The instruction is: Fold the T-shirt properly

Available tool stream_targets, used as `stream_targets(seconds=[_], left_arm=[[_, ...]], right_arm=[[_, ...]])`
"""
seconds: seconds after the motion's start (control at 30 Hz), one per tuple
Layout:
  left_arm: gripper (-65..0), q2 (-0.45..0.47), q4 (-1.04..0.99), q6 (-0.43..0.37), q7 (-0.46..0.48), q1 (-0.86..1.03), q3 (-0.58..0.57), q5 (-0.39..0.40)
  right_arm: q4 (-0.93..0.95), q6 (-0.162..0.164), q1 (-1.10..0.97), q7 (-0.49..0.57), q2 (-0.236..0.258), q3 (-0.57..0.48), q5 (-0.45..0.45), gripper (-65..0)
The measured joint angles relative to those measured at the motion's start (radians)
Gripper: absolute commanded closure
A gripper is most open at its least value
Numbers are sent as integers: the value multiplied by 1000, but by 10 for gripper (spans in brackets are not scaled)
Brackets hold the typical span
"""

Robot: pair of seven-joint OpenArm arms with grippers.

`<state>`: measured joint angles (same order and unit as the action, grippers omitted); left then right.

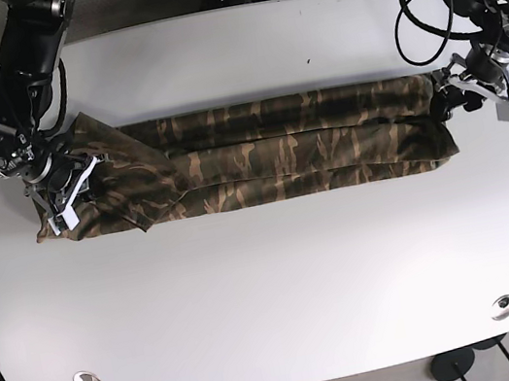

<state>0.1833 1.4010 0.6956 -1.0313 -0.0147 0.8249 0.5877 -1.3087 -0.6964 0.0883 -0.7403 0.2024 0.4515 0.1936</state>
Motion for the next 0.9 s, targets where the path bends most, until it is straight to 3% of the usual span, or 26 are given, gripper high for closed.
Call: stream_targets(seconds=[0.4,0.43,0.53,0.6,0.8,0.9], left_arm=[[-449,8,-251,6,53,-98,-18,62],[-415,12,-260,6,56,-104,-45,64],[-176,19,-256,-69,50,-111,-145,53],[-79,20,-256,-82,33,-107,-154,50],[-63,11,-49,-85,-4,-63,-162,17],[-63,23,126,-94,-1,-20,-280,12]], right_arm=[[0,0,0,0,0,0,1,-81],[0,0,0,0,0,0,0,-81],[0,0,0,0,-1,0,1,-81],[0,0,0,0,-1,1,1,-81],[0,-3,-1,0,-6,1,9,-81],[0,-3,-2,0,-6,1,12,-81]])
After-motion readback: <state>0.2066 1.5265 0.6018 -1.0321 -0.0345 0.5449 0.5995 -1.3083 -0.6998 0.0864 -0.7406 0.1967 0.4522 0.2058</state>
